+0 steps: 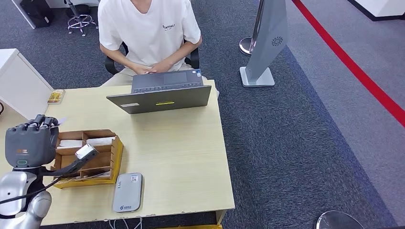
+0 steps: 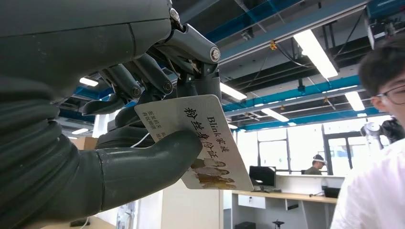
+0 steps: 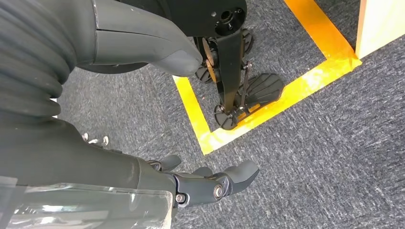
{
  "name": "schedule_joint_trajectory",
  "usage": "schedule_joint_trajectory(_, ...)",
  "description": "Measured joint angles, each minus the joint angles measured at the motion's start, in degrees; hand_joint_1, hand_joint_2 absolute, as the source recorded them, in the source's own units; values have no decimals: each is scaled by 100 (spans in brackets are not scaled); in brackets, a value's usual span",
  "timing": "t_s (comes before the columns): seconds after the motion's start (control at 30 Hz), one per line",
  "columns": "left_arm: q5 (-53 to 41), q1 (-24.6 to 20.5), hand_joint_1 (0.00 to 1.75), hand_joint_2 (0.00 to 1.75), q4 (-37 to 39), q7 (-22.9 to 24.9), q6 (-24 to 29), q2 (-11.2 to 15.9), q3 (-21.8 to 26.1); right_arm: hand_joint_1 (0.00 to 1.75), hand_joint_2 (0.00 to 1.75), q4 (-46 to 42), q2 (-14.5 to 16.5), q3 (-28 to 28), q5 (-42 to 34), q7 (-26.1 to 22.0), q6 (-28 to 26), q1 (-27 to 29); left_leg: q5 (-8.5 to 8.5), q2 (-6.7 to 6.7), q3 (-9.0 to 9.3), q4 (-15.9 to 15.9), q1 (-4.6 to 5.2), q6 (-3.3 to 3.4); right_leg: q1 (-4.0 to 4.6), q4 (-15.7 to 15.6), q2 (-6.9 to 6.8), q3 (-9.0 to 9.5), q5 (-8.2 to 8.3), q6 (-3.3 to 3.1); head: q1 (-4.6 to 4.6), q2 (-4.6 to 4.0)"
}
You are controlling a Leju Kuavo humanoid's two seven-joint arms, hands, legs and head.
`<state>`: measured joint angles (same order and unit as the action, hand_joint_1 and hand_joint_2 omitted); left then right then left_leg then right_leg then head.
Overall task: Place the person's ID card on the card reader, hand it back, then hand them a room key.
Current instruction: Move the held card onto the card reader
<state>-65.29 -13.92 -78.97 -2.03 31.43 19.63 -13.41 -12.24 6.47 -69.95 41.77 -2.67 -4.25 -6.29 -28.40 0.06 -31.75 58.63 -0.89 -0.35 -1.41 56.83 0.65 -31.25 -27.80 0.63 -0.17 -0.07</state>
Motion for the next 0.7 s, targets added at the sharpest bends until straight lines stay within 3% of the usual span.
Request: schedule_joint_trajectory(0.7,-297,1760,175,175,-1148,-212,43,-270,-349,0,175,0,0,-219,-234,-58,-73,31,-3,-2,-3,-1,0,3,0,-2,-5,1,-4,5,0,0)
